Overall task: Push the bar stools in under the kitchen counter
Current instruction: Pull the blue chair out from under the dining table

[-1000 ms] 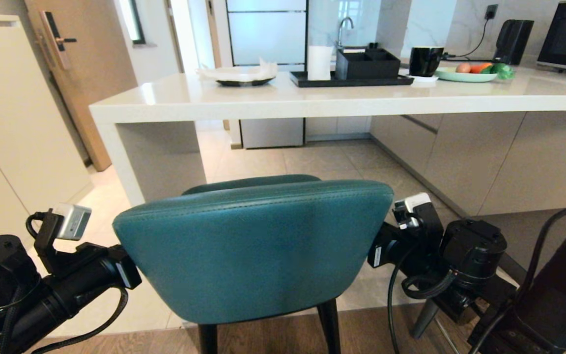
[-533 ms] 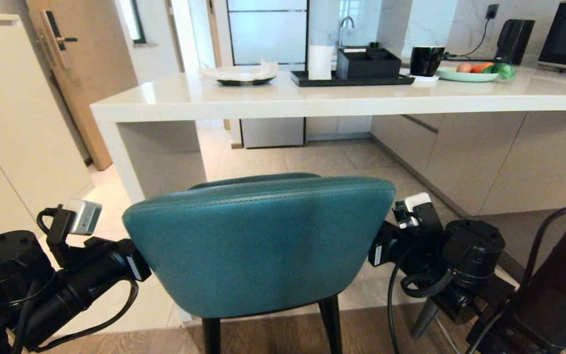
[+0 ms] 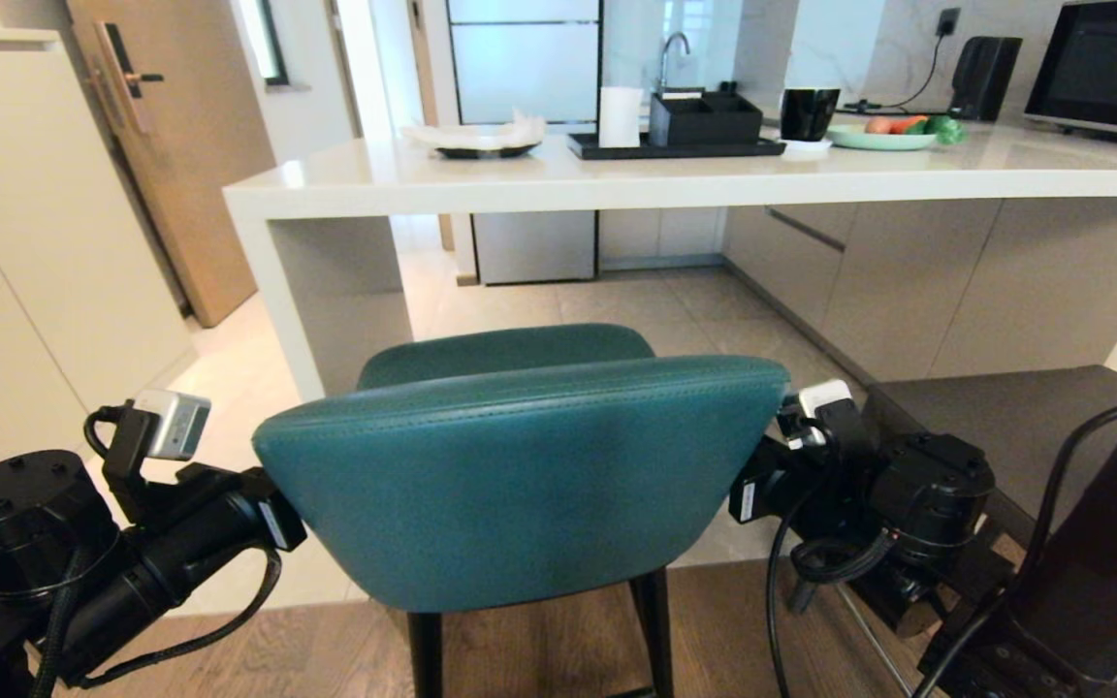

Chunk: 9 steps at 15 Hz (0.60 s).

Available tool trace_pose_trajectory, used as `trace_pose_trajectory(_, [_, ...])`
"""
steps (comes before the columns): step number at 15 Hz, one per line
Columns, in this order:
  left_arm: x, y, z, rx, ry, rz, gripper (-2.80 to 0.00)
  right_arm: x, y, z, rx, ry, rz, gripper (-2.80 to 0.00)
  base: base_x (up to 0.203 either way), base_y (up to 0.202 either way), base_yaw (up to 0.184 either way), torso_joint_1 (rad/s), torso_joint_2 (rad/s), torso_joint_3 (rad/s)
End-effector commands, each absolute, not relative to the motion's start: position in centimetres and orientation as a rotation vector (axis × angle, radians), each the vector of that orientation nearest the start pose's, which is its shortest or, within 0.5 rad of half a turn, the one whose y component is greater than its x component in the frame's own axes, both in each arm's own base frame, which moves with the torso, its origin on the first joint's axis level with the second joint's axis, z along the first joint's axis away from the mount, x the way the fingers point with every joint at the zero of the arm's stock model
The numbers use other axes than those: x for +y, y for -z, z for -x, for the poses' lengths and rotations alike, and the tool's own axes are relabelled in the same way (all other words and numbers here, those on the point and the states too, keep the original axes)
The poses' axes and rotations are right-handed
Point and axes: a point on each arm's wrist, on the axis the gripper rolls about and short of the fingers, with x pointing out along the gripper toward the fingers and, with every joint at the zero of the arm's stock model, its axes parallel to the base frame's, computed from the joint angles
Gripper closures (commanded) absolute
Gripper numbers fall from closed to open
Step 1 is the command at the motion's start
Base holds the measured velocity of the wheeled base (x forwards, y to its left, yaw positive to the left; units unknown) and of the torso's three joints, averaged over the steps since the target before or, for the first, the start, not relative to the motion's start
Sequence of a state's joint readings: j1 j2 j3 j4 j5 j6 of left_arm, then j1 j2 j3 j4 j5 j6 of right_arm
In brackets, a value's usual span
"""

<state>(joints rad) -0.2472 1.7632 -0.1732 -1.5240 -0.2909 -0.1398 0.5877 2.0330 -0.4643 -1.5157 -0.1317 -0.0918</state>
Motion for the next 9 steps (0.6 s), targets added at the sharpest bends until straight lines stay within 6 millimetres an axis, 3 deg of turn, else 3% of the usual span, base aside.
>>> trace_pose_trajectory(1, [-6.3, -11.4, -22.4, 0.090, 0.531, 0.139, 0.00, 17.1, -9.0, -26.1, 0.020, -0.462, 0.104, 0.00, -0.194, 0.000, -0.002, 0.005, 0.00, -0.001])
trace_pose_trajectory(4, [-6.3, -11.5, -22.4, 0.082, 0.531, 0.139, 0.00, 17.1, -9.0, -26.1, 0.018, -0.462, 0.104, 0.00, -0.130, 0.000, -0.005, -0.003, 0.00, 0.004])
trace_pose_trajectory(9, [-6.1, -12.6, -22.4, 0.032, 0.530, 0.136, 0.00, 17.5, -9.9, -25.4, -0.008, -0.487, 0.101, 0.00, 0.000, 0.000, 0.000, 0.000, 0.00, 0.000])
